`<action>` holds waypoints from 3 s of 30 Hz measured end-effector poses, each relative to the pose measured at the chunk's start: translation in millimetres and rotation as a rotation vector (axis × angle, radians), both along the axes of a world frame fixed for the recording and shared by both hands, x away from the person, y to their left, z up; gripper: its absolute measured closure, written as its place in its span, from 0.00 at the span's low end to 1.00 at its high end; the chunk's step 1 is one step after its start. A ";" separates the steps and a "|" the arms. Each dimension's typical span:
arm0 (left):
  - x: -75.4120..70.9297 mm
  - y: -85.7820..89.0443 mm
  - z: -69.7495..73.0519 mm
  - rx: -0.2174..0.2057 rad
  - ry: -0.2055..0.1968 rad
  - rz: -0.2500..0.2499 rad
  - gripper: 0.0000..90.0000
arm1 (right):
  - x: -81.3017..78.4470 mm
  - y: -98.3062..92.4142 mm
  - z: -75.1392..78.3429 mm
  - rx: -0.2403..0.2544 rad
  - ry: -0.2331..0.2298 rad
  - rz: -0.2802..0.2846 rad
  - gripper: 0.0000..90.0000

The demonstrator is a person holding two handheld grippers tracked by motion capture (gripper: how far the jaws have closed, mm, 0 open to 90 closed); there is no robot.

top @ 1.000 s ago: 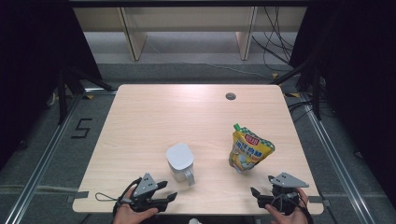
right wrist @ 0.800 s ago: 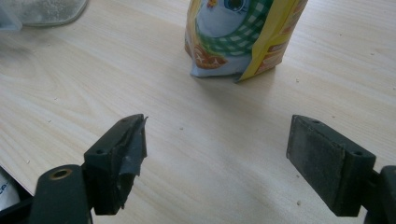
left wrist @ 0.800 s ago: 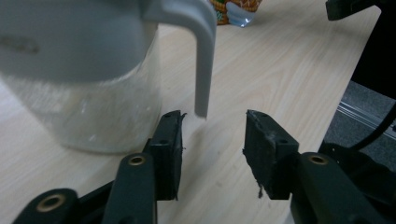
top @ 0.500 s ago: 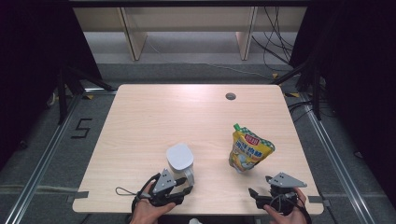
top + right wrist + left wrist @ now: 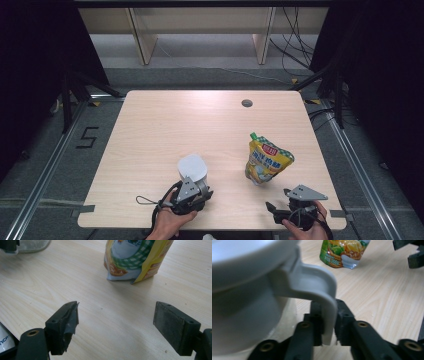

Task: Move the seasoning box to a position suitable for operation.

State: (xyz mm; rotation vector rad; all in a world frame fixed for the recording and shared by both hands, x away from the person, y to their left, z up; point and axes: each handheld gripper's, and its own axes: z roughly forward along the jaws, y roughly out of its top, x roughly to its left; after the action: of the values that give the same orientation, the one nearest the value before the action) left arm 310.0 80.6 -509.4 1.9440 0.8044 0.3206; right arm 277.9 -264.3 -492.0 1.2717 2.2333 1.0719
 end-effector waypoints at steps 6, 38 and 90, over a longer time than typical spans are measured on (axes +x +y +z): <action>0.5 4.2 2.3 0.007 0.020 -0.024 0.88 | -0.2 -0.3 0.0 -0.002 -0.002 0.002 0.24; -11.6 104.2 13.1 0.107 0.017 -0.002 0.76 | 0.9 -2.4 -1.0 -0.030 -0.002 0.030 0.25; 14.4 100.3 10.7 0.098 -0.072 -0.028 0.76 | 1.8 2.0 -2.7 -0.034 0.022 0.059 0.26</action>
State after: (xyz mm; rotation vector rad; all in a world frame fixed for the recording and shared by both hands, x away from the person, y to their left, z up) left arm 324.4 180.9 -498.7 2.0210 0.7262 0.4174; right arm 279.7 -262.4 -494.7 1.2168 2.3088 1.0403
